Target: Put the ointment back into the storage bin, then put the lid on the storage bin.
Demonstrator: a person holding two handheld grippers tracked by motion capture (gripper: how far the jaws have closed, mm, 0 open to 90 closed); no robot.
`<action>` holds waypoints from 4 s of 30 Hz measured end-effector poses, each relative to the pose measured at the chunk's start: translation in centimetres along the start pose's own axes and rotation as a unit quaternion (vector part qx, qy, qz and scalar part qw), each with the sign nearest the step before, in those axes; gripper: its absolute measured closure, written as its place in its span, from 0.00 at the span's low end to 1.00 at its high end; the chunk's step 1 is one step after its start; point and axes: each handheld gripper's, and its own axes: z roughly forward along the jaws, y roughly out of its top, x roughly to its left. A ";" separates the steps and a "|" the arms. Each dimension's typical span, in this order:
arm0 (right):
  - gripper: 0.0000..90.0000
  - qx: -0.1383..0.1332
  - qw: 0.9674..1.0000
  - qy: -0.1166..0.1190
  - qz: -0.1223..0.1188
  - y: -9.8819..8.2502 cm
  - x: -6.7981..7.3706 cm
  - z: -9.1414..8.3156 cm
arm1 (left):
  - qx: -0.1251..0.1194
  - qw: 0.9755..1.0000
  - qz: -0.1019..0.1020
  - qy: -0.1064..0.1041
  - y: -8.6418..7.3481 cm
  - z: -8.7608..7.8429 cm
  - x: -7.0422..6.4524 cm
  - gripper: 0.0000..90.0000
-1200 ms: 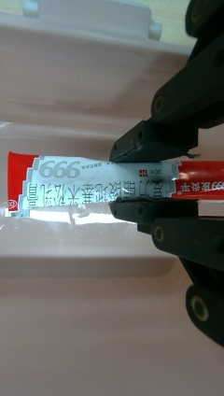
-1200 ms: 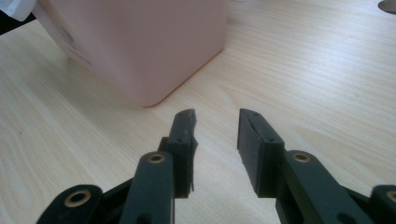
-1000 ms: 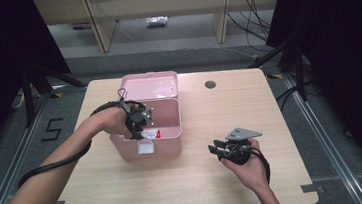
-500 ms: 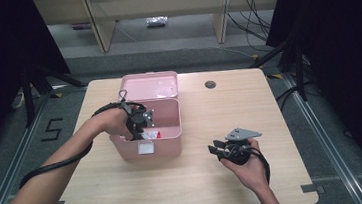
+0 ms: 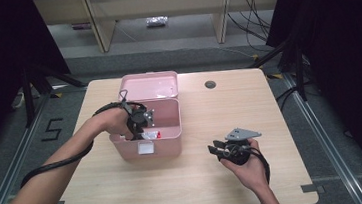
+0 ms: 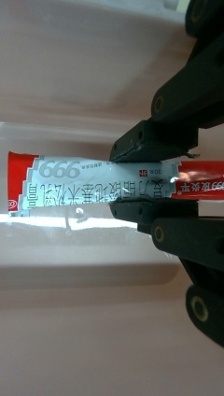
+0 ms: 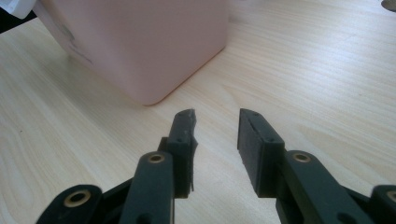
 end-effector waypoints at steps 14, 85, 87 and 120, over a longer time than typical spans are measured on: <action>0.75 0.000 1.000 -0.001 -0.007 0.0 -0.1 0.0 | 0.003 1.000 0.000 -0.002 0.0 0.1 0.2 0.79; 0.75 -0.010 0.999 -0.005 -0.034 2.3 0.8 -0.3 | -0.322 0.878 -0.324 0.145 -7.8 -5.1 -0.6 0.47; 0.76 -0.014 0.999 -0.005 -0.042 2.6 1.0 -0.2 | -0.329 0.871 -0.330 0.154 -8.0 -5.3 -0.3 0.47; 1.00 0.004 0.992 0.075 -0.097 8.4 7.8 3.5 | -0.333 0.790 -0.475 0.199 -10.2 -3.3 6.3 0.62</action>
